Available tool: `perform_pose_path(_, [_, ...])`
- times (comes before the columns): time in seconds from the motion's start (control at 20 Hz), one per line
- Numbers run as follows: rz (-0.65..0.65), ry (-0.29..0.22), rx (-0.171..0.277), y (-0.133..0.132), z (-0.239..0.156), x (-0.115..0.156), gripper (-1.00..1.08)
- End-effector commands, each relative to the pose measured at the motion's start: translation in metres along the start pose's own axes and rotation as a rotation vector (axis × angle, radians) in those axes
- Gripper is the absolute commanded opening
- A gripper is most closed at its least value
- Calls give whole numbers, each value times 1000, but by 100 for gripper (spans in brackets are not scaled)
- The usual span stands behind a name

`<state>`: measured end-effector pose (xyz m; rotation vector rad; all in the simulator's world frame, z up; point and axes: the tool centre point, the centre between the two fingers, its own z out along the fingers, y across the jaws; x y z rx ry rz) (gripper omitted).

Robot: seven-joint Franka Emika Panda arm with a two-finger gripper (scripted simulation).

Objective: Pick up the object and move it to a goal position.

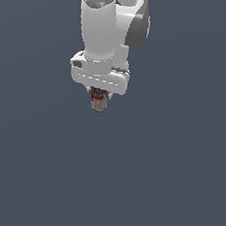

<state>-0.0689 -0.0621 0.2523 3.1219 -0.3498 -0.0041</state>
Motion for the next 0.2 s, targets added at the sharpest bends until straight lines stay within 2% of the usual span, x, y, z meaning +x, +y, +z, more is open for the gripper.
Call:
perform_pose_path(0.0, [0,2,0,0,-8,2,-100])
perform_pose_path(0.15, [0,2,0,0,-10,2,-100])
